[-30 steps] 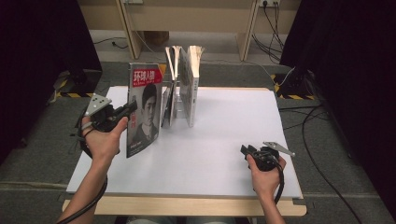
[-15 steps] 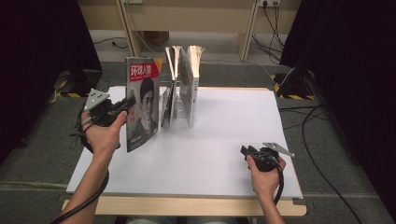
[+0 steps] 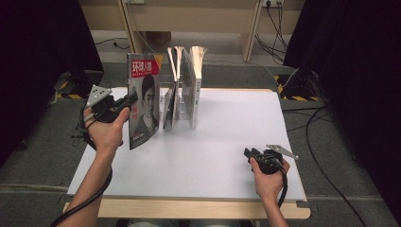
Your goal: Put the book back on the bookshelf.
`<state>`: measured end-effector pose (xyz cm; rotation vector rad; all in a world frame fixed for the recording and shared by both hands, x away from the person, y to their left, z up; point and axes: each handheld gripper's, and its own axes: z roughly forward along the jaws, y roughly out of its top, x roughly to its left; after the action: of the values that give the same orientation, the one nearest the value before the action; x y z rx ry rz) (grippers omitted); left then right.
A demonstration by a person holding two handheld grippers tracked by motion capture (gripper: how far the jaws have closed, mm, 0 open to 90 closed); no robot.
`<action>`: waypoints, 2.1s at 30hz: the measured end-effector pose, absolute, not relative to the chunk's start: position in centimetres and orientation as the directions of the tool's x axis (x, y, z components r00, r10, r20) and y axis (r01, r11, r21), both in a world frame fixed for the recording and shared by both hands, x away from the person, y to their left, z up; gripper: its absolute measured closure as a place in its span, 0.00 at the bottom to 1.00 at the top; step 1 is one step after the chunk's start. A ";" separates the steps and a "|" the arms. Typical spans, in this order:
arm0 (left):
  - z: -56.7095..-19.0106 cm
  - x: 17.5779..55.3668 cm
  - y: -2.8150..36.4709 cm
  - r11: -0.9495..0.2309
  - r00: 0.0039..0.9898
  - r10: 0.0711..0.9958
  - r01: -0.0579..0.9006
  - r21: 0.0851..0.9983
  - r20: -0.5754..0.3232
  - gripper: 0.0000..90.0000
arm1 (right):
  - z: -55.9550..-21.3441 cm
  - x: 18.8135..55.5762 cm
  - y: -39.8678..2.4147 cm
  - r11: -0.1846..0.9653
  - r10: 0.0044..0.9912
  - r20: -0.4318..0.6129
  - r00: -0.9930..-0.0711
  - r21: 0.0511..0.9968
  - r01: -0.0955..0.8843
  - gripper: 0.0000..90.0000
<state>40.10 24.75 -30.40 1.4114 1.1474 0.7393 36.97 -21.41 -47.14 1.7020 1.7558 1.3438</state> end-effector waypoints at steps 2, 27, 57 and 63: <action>-30.3 40.3 24.7 0.089 0.331 0.929 0.231 0.969 -0.164 0.97 | -47.2 37.0 -21.4 -0.169 0.909 0.353 -0.220 0.798 0.578 0.71; -28.8 41.4 25.7 0.093 0.300 0.942 0.207 0.974 -0.154 0.97 | -47.4 36.9 -21.0 -0.160 0.908 0.351 -0.227 0.793 0.588 0.70; -29.3 45.0 26.5 0.087 0.234 0.962 0.220 0.971 -0.140 0.97 | -47.5 36.9 -21.1 -0.159 0.909 0.351 -0.226 0.791 0.590 0.71; -29.4 46.1 26.7 0.095 0.228 0.962 0.222 0.970 -0.147 0.97 | -47.5 36.9 -21.1 -0.156 0.909 0.349 -0.227 0.792 0.590 0.71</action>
<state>46.13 26.65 -29.37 1.3729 1.2271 0.8302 36.92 -21.08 -47.49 1.6998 1.7810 1.3340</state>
